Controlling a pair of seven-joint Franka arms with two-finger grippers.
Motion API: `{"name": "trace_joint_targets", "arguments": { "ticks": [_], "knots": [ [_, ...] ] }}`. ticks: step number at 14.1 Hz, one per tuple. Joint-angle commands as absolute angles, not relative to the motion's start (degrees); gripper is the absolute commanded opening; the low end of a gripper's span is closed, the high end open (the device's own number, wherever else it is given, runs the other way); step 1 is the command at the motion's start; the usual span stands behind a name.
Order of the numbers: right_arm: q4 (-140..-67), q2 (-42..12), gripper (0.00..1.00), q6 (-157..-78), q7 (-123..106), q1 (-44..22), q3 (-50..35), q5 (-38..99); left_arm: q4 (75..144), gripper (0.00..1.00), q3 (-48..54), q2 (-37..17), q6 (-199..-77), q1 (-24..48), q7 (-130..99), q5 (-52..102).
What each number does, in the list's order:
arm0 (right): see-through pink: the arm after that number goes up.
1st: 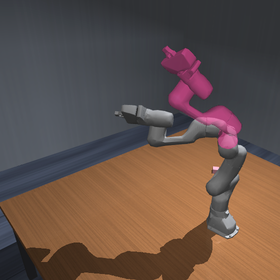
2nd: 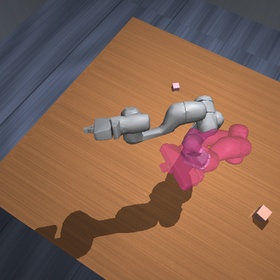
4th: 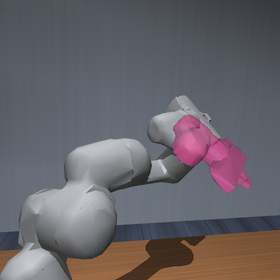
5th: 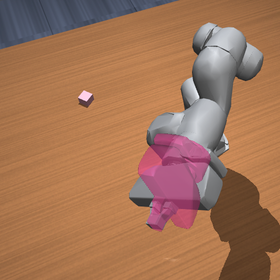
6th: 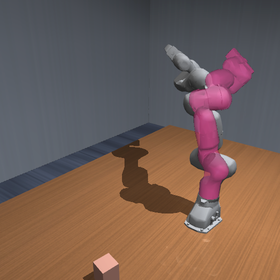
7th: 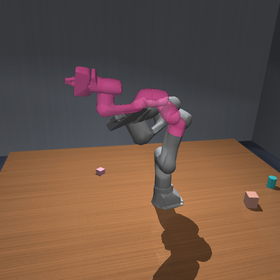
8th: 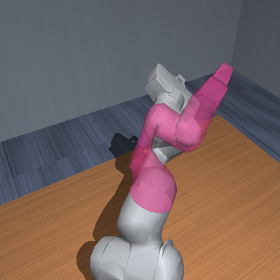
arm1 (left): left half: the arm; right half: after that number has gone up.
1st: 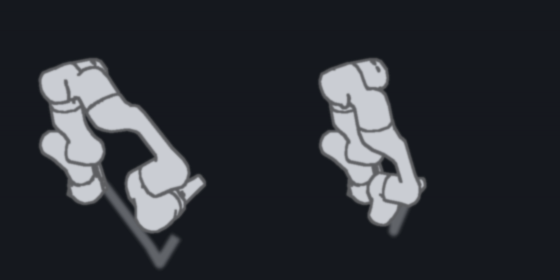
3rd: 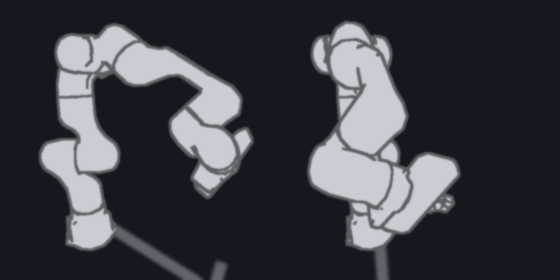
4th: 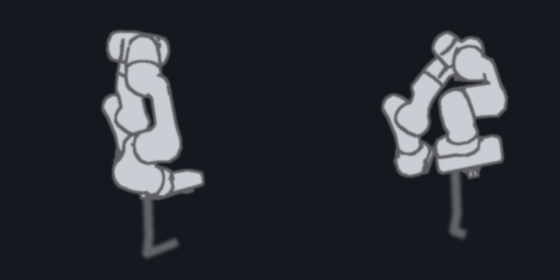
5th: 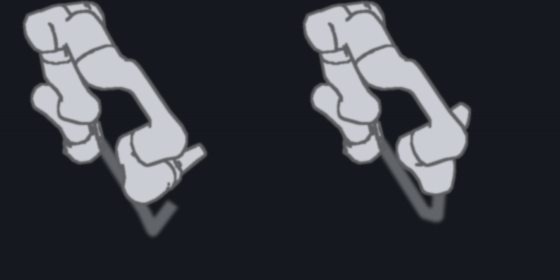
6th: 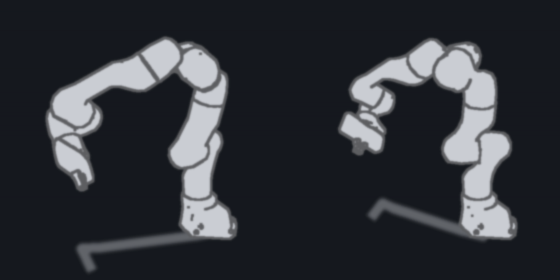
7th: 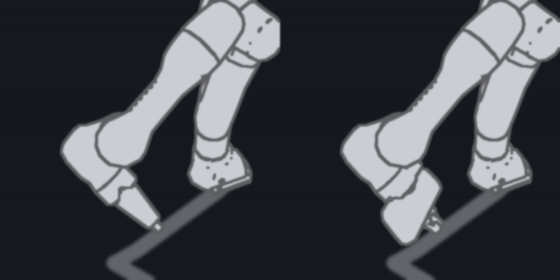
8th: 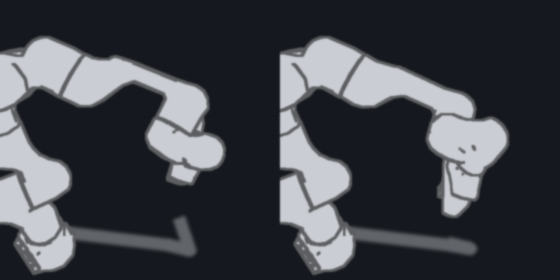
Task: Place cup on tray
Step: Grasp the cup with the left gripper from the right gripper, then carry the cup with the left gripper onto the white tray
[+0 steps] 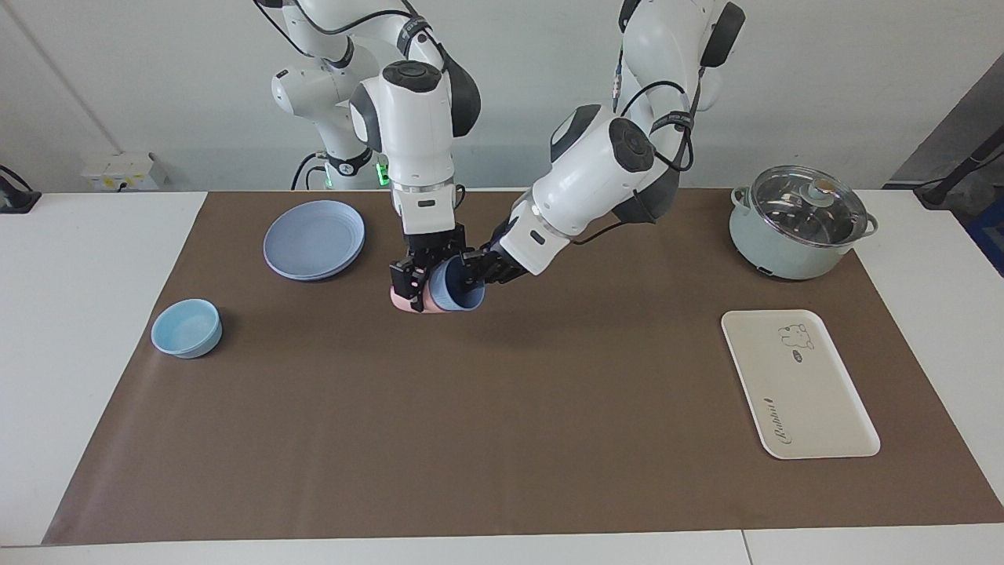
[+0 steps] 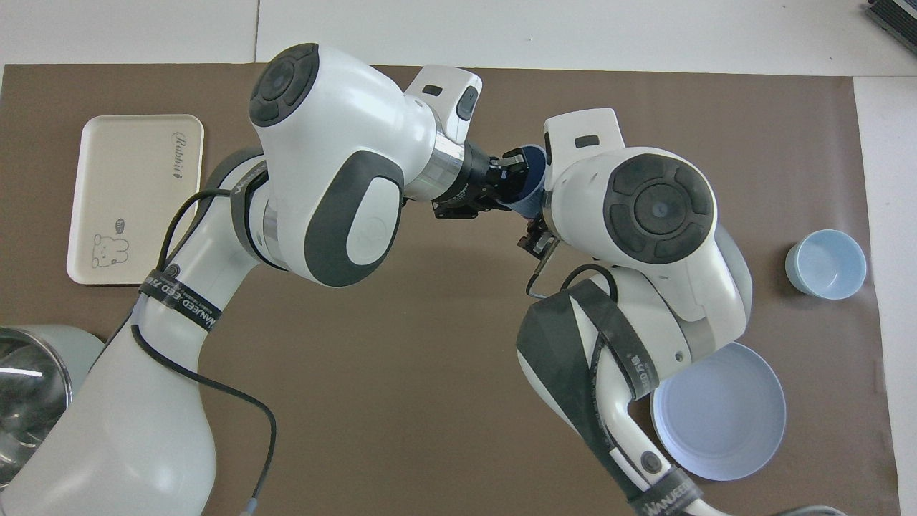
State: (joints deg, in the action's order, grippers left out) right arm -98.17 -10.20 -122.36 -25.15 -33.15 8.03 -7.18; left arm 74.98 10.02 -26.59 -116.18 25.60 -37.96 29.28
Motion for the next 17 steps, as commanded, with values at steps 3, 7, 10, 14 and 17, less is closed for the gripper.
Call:
{"name": "trace_joint_targets", "arguments": {
  "ticks": [3, 7, 10, 14, 17],
  "knots": [
    [-97.65, -10.02, 0.00, -122.17, -24.17, -32.87, 7.91, -8.70, 76.03, 0.00, 9.32, -24.96, -115.84, 24.87, -37.62, 31.11],
    [-97.65, -9.93, 0.00, -122.17, -24.17, -32.87, 7.91, -8.70, 72.43, 0.00, 9.49, -25.23, -115.75, 19.53, -37.53, 31.20],
    [-97.56, -10.02, 0.00, -122.25, -24.17, -32.26, 8.00, -8.09, 72.07, 0.00, 8.88, -24.35, -114.44, 13.91, -37.01, 30.06],
    [-97.56, -9.67, 0.00, -124.71, -26.53, -27.61, 8.26, -3.54, 72.42, 0.00, 9.14, -23.21, -114.61, 5.92, -33.51, 16.20],
    [-97.56, -9.93, 0.00, -128.40, -34.43, -22.52, 8.35, 7.26, 75.57, 0.00, 8.71, -21.89, -114.00, -2.78, -18.86, 14.59]
  ]
}}
